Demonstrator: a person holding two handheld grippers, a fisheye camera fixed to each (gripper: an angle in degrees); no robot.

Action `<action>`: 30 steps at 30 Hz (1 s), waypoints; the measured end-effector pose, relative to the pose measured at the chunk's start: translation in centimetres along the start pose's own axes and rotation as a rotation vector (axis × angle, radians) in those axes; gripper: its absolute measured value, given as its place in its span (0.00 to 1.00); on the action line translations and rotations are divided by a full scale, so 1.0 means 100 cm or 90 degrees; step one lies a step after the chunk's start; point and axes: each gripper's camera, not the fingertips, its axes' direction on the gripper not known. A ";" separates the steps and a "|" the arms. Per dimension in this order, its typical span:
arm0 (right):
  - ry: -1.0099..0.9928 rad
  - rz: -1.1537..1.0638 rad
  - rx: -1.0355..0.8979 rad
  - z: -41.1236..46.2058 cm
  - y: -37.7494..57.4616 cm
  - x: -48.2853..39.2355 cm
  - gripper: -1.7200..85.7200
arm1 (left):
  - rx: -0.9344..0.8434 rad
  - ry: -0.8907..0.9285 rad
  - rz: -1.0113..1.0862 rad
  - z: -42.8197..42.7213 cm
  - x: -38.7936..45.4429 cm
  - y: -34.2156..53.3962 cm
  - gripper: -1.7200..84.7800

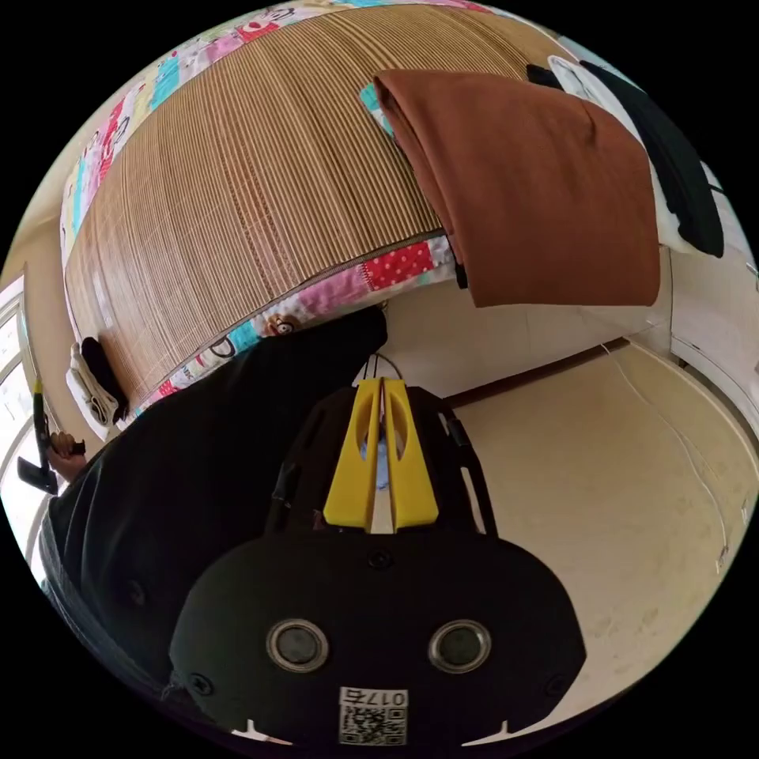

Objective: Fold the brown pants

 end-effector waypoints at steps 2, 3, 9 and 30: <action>-0.005 0.017 0.023 0.007 0.011 0.018 0.02 | 0.045 0.010 -0.007 0.011 0.045 -0.016 0.01; -0.003 0.017 0.030 0.008 0.013 0.022 0.02 | 0.083 0.018 -0.008 0.014 0.072 -0.025 0.01; 0.157 -0.014 0.066 0.006 0.029 0.061 0.03 | 0.200 -0.021 0.071 0.034 0.187 -0.050 0.01; -0.147 0.036 0.180 -0.041 -0.112 0.199 0.04 | 0.316 -0.085 -0.128 0.225 0.376 0.030 0.08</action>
